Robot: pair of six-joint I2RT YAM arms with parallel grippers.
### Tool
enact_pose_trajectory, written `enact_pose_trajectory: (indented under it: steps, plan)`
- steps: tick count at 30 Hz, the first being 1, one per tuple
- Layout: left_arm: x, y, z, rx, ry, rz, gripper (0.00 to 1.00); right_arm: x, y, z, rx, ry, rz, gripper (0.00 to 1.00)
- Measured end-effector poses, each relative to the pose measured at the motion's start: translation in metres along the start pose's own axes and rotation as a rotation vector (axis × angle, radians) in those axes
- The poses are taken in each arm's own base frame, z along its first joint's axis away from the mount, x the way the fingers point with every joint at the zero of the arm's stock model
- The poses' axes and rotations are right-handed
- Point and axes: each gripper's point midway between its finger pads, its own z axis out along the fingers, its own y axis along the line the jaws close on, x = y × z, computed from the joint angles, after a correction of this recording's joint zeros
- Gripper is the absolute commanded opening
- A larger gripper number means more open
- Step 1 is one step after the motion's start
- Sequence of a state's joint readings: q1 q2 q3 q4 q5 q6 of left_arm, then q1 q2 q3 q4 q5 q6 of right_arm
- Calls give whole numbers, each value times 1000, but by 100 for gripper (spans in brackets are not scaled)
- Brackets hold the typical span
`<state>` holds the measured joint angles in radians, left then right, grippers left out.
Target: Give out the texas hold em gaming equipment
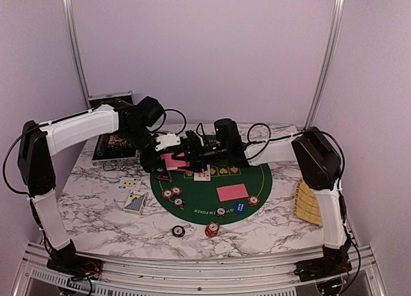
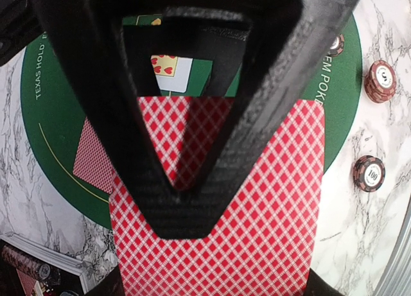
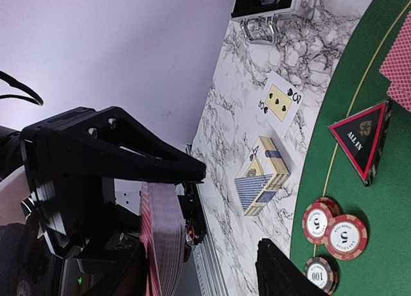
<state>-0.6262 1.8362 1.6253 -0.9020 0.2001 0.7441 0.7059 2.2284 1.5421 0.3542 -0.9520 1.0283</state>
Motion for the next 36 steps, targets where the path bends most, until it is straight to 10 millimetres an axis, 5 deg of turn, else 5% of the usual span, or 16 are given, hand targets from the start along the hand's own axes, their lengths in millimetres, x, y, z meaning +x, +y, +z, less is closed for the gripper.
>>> enact_pose_trajectory:
  steps: [21,36]
  plan:
    - [4,8,1,-18,-2,-17,0,1,18,-11,-41,12,15,10]
    - [6,13,2,-35,0,-20,0,-5,33,-26,-42,-4,-22,0]
